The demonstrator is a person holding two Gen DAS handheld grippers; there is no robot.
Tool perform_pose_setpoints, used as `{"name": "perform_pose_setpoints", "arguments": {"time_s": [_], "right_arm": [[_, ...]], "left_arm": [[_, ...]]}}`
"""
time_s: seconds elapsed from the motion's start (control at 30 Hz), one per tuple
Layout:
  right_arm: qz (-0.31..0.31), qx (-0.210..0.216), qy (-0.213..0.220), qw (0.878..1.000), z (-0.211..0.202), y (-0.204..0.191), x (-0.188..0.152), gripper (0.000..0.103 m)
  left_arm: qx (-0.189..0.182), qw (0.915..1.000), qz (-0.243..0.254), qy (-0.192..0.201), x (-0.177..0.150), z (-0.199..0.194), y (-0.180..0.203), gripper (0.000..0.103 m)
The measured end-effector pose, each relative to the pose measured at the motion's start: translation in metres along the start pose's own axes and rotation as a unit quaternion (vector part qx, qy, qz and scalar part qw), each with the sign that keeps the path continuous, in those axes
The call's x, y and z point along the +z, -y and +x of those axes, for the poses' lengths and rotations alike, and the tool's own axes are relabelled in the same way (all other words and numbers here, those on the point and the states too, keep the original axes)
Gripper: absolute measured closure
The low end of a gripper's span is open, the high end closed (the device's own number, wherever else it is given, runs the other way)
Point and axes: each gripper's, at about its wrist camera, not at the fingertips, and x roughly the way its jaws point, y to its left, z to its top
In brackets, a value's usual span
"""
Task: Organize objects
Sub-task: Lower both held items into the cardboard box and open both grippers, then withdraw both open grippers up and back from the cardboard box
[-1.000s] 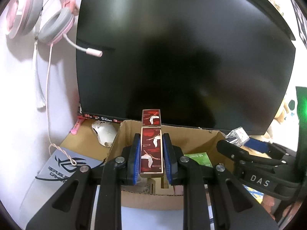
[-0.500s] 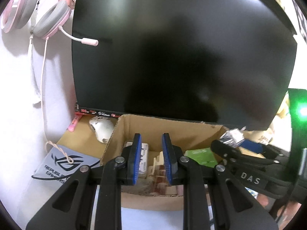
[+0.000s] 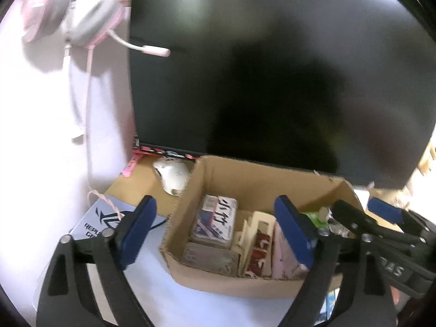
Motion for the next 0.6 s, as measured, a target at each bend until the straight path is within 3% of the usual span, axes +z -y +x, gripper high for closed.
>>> {"name": "perform_pose_setpoints", "arguments": {"time_s": [0.13,0.3,0.6], "right_arm": [[0.007,0.017,0.003,1.0,-0.005,0.001,-0.001,0.006],[0.015,0.014,0.006,1.0,-0.014,0.007,0.005,0.003],[0.058,0.02,0.02,0.998,-0.026,0.022,0.008,0.0]], "left_arm": [[0.011,0.9998,-0.017,-0.002,0.003,0.0,-0.011,0.0],[0.016,0.9996,-0.004,-0.023,0.007,0.001,-0.017,0.0],[0.028,0.9994,-0.018,-0.01,0.014,-0.015,-0.032,0.0]]}}
